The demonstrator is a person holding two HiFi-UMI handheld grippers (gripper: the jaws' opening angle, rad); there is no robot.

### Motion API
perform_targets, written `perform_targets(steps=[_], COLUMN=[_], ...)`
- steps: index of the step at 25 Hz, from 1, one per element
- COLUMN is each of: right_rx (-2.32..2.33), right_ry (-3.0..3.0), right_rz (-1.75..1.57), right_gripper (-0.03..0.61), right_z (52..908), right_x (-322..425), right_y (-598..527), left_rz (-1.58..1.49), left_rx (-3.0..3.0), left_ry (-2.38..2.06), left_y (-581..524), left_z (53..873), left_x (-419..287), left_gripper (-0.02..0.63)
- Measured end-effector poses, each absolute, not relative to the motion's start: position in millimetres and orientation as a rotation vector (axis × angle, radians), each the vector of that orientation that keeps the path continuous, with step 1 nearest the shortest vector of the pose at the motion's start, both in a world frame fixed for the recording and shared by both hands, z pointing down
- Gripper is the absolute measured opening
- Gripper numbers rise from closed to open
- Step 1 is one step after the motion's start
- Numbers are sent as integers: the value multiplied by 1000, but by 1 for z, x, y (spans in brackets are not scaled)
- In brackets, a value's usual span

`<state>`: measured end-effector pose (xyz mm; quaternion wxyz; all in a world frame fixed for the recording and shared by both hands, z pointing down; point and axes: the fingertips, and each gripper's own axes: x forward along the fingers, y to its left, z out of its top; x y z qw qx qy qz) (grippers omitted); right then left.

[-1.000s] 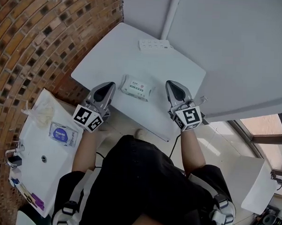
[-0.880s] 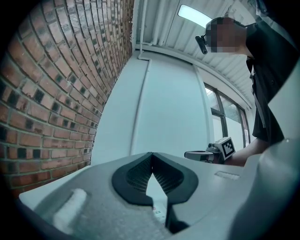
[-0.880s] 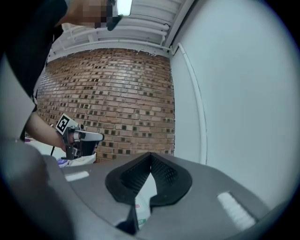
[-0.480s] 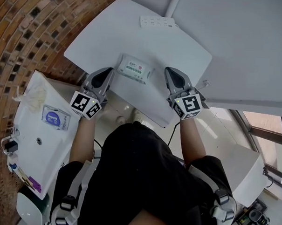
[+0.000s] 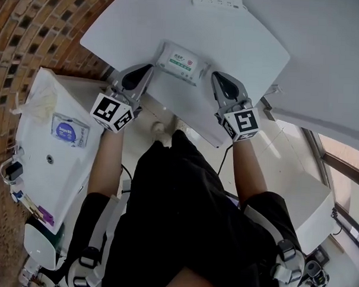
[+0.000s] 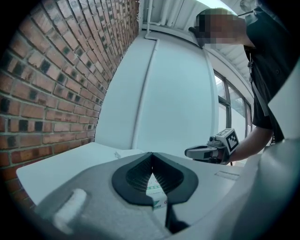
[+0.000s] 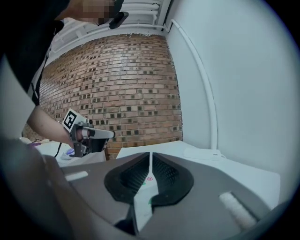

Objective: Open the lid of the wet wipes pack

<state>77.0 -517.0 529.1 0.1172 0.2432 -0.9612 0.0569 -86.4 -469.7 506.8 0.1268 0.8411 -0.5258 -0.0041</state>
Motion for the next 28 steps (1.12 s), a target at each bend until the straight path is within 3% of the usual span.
perform_targets(steps=[5,10,12,17,23,28], right_rx=[621,427,352,237,221,197], right_ry=[-2781,-2698,-2655,-2543,-2475,-2425], right_rz=[147,145,151,140,144,94], right_gripper=[132,386,460,538,561,565], right_z=[541,573,591,634,663,679], right_x=[61,39,32,21,12,4], right_y=[-517,-514,-511,-510,-516,-515], left_rz=[45,86,91,136,365,618], left_rx=[2479,2457,2453,2431,2460,2555], left_ry=[-1493,-1512,-1522,-1481,-1332,-1189], left_y=[-471,-468,-468,-469,-479,-489], left_z=[506,508,507,522,561,586], left_x=[-81,-82,-83,-85,-78,-65], left_gripper=[-2,-2,-1,0,16,100])
